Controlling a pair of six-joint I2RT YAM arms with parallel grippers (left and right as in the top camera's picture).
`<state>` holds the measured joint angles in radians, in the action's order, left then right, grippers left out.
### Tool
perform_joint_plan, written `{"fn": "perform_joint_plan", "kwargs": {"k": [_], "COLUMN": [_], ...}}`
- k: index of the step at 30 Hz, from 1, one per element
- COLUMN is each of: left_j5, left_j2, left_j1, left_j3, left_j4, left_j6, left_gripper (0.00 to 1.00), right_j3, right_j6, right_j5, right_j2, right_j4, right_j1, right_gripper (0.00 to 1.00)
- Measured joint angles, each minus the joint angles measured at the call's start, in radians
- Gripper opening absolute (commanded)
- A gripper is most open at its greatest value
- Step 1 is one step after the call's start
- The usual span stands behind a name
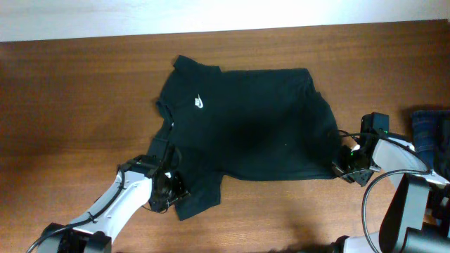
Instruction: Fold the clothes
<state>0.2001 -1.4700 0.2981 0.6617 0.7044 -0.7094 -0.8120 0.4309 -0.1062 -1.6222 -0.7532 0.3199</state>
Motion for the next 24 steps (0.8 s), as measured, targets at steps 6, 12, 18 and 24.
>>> {"fn": "perform_joint_plan", "kwargs": {"k": [6,12,18,24], "left_j5": [-0.040,-0.042,-0.050,-0.055], "left_j2": [-0.016,-0.023,-0.065,-0.069], "left_j1": [0.000,0.000,0.000,0.000], "left_j3": [-0.001,0.005,0.069,0.218], "left_j4": [-0.015,-0.013,0.068,0.165], "left_j6": [-0.013,0.014,0.084,0.133], "left_gripper": [0.01,0.00,0.01,0.00], "right_j3": [0.000,0.000,-0.003,-0.049], "right_j6": [-0.001,-0.020,-0.045,-0.050], "right_j5": [0.000,0.000,0.000,0.000], "right_j2": [0.000,0.000,0.000,0.000], "right_j4": [0.002,0.003,-0.006,-0.097], "right_j1": [0.000,0.000,0.000,0.000], "right_gripper": [0.13,0.04,0.04,0.04]}}
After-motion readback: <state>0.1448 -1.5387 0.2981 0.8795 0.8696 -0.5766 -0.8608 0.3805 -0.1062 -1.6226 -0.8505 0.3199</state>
